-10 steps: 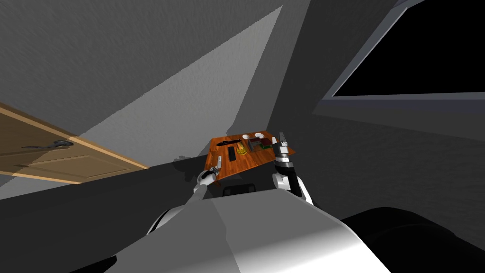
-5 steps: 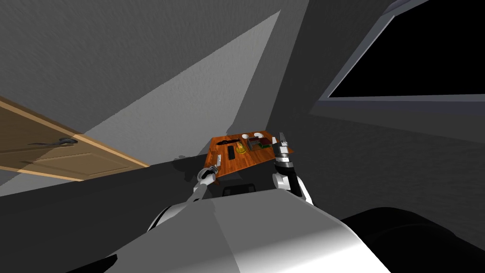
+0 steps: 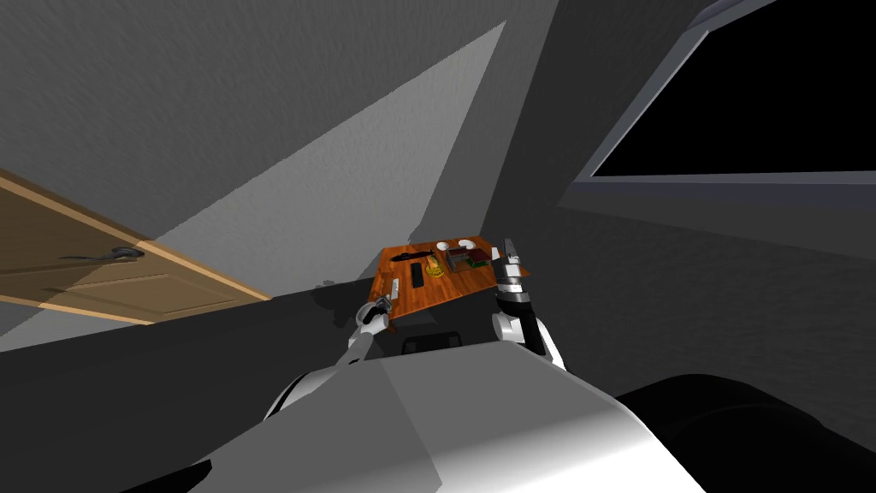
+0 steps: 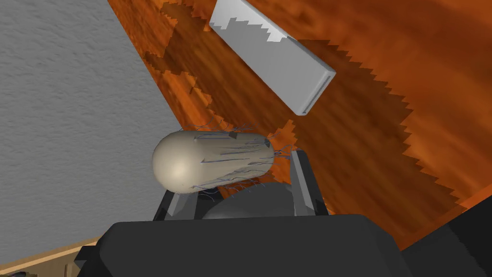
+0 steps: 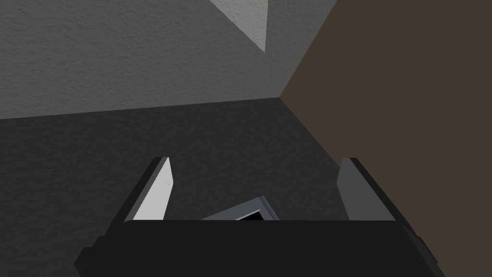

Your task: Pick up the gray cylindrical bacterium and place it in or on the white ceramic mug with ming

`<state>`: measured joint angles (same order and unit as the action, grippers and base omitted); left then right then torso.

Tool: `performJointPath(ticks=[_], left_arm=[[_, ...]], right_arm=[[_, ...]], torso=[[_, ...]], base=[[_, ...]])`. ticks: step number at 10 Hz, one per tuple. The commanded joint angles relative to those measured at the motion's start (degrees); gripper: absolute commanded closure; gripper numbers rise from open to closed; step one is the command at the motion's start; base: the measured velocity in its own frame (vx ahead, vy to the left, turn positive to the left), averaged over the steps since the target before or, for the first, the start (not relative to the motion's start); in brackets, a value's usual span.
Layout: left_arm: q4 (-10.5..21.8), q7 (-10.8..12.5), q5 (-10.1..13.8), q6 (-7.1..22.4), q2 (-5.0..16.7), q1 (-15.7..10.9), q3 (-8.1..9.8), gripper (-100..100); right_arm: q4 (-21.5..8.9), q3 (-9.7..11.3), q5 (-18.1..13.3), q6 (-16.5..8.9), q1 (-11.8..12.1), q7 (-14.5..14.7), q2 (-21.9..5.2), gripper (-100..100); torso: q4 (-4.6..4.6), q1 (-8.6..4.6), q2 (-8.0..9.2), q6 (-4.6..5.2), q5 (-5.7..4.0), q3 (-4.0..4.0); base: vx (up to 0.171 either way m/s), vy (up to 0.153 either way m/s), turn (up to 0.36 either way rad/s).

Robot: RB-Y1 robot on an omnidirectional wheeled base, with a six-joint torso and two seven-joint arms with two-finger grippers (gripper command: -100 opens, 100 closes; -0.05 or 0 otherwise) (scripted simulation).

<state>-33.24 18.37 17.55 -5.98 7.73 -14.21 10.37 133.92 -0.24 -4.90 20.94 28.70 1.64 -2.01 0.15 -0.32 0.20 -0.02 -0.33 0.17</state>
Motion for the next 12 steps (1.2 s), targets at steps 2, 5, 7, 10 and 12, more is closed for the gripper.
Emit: performJointPath(ticks=[2,5,7,10,12], left_arm=[[-0.52,-2.89,-1.63,-3.64,0.53,0.62,-0.24,100],[-0.34,-4.24,-2.40,-6.14,0.77,0.83,-0.36,100],[0.11,-7.14,-4.05,-9.86,1.32,1.44,-0.60,100],[0.39,-8.67,-4.91,-12.35,1.62,1.84,-0.73,100],[1.07,-11.87,-6.71,-16.07,2.24,2.82,-0.99,100]], right_arm=[[0.00,0.00,0.00,0.00,0.00,0.00,0.00,0],[0.00,0.00,0.00,0.00,0.00,0.00,0.00,0],[0.00,0.00,0.00,0.00,0.00,0.00,0.00,0],[0.00,0.00,0.00,0.00,0.00,0.00,0.00,0],[0.00,0.00,0.00,0.00,0.00,0.00,0.00,0]], torso=[[0.02,-0.01,0.03,-0.01,-0.01,0.02],[0.00,0.01,0.03,-0.02,-0.02,0.01],[0.00,0.06,0.02,-0.02,-0.01,0.01],[0.00,0.06,0.05,-0.03,-0.03,0.02],[-0.03,0.07,0.00,-0.02,-0.02,-0.01]], base=[[-0.024,-0.024,0.012],[-0.017,-0.014,0.011],[-0.024,-0.005,0.025],[-0.020,-0.002,0.017],[-0.015,0.002,0.029]])
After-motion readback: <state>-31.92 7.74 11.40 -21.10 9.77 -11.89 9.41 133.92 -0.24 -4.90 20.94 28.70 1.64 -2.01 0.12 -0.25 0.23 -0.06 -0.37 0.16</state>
